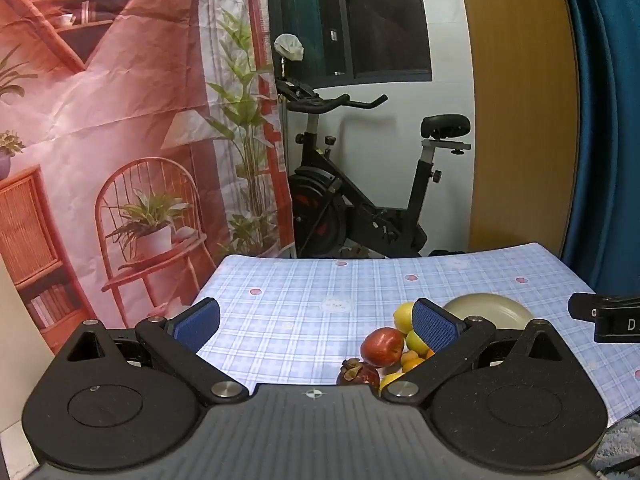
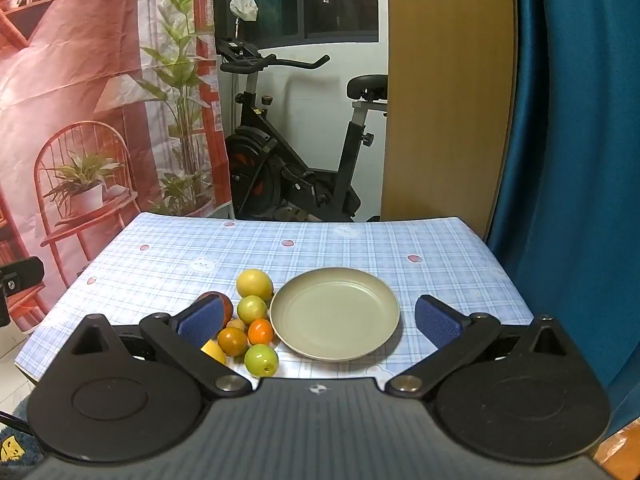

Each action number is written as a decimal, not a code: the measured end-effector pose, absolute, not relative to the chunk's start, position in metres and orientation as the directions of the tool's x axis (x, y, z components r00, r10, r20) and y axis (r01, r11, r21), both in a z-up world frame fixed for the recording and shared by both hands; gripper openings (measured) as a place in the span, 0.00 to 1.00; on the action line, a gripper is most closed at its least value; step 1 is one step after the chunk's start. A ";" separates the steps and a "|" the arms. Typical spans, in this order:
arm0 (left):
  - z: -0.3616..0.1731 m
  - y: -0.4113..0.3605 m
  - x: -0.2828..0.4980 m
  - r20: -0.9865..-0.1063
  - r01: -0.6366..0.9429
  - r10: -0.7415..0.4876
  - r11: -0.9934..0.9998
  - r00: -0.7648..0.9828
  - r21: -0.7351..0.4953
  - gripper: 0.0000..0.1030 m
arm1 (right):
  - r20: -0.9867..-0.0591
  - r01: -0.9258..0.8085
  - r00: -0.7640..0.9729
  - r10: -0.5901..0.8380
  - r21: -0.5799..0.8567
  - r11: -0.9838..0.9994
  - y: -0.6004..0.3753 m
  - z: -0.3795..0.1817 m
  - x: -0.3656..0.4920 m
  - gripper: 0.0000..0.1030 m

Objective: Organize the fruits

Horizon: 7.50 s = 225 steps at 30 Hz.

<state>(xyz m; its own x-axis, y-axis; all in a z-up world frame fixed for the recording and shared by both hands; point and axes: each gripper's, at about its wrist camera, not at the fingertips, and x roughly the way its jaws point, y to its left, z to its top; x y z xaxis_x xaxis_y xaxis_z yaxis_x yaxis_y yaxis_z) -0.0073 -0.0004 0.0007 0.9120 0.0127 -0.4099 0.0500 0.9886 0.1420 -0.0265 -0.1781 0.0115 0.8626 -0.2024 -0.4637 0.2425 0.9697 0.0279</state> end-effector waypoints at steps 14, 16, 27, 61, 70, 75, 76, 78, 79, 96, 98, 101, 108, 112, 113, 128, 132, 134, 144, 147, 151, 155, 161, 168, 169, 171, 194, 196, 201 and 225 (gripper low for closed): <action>0.002 0.001 -0.007 -0.404 0.049 0.010 0.990 0.915 0.136 1.00 | -0.462 0.245 0.863 -0.204 0.029 0.969 -0.177 0.011 -0.027 1.00; 0.002 -0.001 -0.006 -0.407 0.049 0.011 0.989 0.913 0.136 1.00 | -0.462 0.245 0.863 -0.205 0.029 0.969 -0.179 0.009 -0.027 1.00; 0.004 -0.001 -0.007 -0.407 0.050 0.009 0.990 0.913 0.134 1.00 | -0.463 0.245 0.863 -0.203 0.030 0.969 -0.180 0.009 -0.027 1.00; 0.001 0.001 -0.008 -0.413 0.046 0.009 0.991 0.911 0.124 1.00 | -0.465 0.244 0.862 -0.202 0.031 0.969 -0.178 0.008 -0.028 1.00; 0.003 0.001 -0.008 -0.408 0.049 0.001 0.993 0.913 0.111 1.00 | -0.452 0.230 0.869 -0.201 0.009 0.973 -0.168 0.005 -0.030 1.00; 0.004 0.001 -0.005 -0.404 0.053 -0.004 0.993 0.915 0.108 1.00 | -0.447 0.226 0.874 -0.189 0.031 0.974 -0.170 0.003 -0.029 1.00; 0.005 0.001 -0.003 -0.402 0.052 -0.001 0.992 0.916 0.116 1.00 | -0.444 0.220 0.877 -0.183 0.033 0.975 -0.171 0.005 -0.028 1.00; 0.008 0.001 0.001 -0.382 0.048 0.007 0.990 0.924 0.133 1.00 | -0.430 0.208 0.886 -0.175 0.030 0.978 -0.176 0.009 -0.025 1.00; 0.009 0.000 0.003 -0.368 0.040 0.015 0.989 0.930 0.141 1.00 | -0.423 0.200 0.891 -0.167 0.036 0.979 -0.178 0.011 -0.023 1.00; -0.024 0.004 0.079 -0.315 0.016 0.016 0.995 0.949 0.098 1.00 | -0.343 0.158 0.929 -0.138 0.032 0.987 -0.209 -0.026 0.047 1.00; -0.035 0.005 0.086 -0.329 0.031 -0.005 0.997 0.944 0.073 0.99 | -0.357 0.145 0.924 -0.133 0.007 0.989 -0.207 -0.037 0.052 1.00; -0.051 0.005 0.090 -0.346 0.070 -0.052 0.997 0.937 0.041 0.99 | -0.389 0.143 0.912 -0.132 0.000 0.990 -0.206 -0.054 0.060 1.00; -0.094 0.010 0.097 -0.413 0.127 -0.127 0.991 0.902 -0.028 0.94 | -0.430 0.106 0.896 -0.115 -0.044 0.993 -0.194 -0.087 0.067 0.99; -0.112 0.018 0.098 -0.448 0.157 -0.176 0.984 0.877 -0.078 0.93 | -0.460 0.075 0.883 -0.090 -0.050 0.996 -0.190 -0.102 0.072 0.98; -0.113 0.018 0.098 -0.452 0.160 -0.185 0.983 0.873 -0.093 0.92 | -0.466 0.064 0.881 -0.077 -0.042 0.997 -0.189 -0.105 0.073 0.98; -0.131 0.032 0.103 -0.537 0.160 -0.196 0.980 0.820 -0.114 0.80 | -0.563 -0.073 0.825 0.036 -0.043 0.996 -0.167 -0.130 0.099 0.98; -0.132 0.030 0.098 -0.506 0.153 -0.162 0.986 0.847 -0.060 0.78 | -0.577 -0.089 0.815 0.054 -0.032 0.996 -0.162 -0.136 0.103 0.98; -0.132 0.029 0.095 -0.487 0.154 -0.171 0.985 0.857 -0.073 0.77 | -0.579 -0.098 0.813 0.068 -0.021 0.995 -0.161 -0.137 0.105 0.98; -0.139 0.032 0.113 -0.539 0.207 -0.294 0.954 0.789 -0.218 0.66 | -0.580 -0.227 0.799 0.162 -0.040 0.973 -0.135 -0.148 0.113 0.84; -0.144 0.028 0.119 -0.562 0.223 -0.304 0.952 0.769 -0.210 0.66 | -0.596 -0.256 0.781 0.186 -0.033 0.966 -0.129 -0.157 0.115 0.77; -0.149 0.026 0.127 -0.584 0.240 -0.317 0.948 0.747 -0.207 0.66 | -0.601 -0.278 0.769 0.218 -0.007 0.961 -0.128 -0.162 0.117 0.68; -0.157 0.022 0.125 -0.599 0.260 -0.326 0.945 0.731 -0.198 0.66 | -0.606 -0.295 0.760 0.235 0.000 0.955 -0.125 -0.163 0.119 0.58; -0.159 0.027 0.119 -0.587 0.252 -0.322 0.947 0.743 -0.199 0.65 | -0.599 -0.297 0.765 0.237 -0.001 0.955 -0.123 -0.166 0.117 0.56; -0.160 0.023 0.117 -0.565 0.274 -0.364 0.931 0.741 -0.242 0.66 | -0.597 -0.309 0.762 0.250 0.005 0.951 -0.122 -0.168 0.115 0.55; -0.161 0.025 0.117 -0.558 0.268 -0.369 0.929 0.743 -0.257 0.66 | -0.597 -0.311 0.762 0.250 0.000 0.950 -0.120 -0.169 0.115 0.55; -0.161 0.027 0.117 -0.551 0.259 -0.372 0.926 0.747 -0.274 0.65 | -0.595 -0.316 0.765 0.249 -0.010 0.949 -0.118 -0.171 0.116 0.55; -0.180 0.002 0.146 -0.649 0.347 -0.518 0.856 0.557 -0.384 0.66 | -0.620 -0.290 0.726 0.297 0.116 0.950 -0.139 -0.176 0.106 0.53; -0.184 0.003 0.148 -0.652 0.338 -0.528 0.849 0.544 -0.406 0.65 | -0.618 -0.289 0.727 0.298 0.118 0.950 -0.139 -0.176 0.106 0.53; -0.193 0.002 0.152 -0.655 0.318 -0.541 0.841 0.527 -0.438 0.66 | -0.615 -0.286 0.730 0.298 0.120 0.951 -0.138 -0.178 0.106 0.53; -0.136 -0.020 0.156 -0.579 0.461 -0.551 0.831 0.601 -0.312 0.52 | -0.495 -0.253 0.816 0.298 0.157 0.955 -0.157 -0.141 0.099 0.53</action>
<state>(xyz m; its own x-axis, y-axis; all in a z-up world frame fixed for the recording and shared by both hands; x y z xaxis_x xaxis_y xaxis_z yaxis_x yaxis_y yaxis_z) 0.1556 -0.0197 -0.1357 0.6014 -0.5510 -0.5785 0.4606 0.8308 -0.3125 0.0985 -0.1571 -0.1409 0.8163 0.2975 -0.4950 -0.2529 0.9547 0.1567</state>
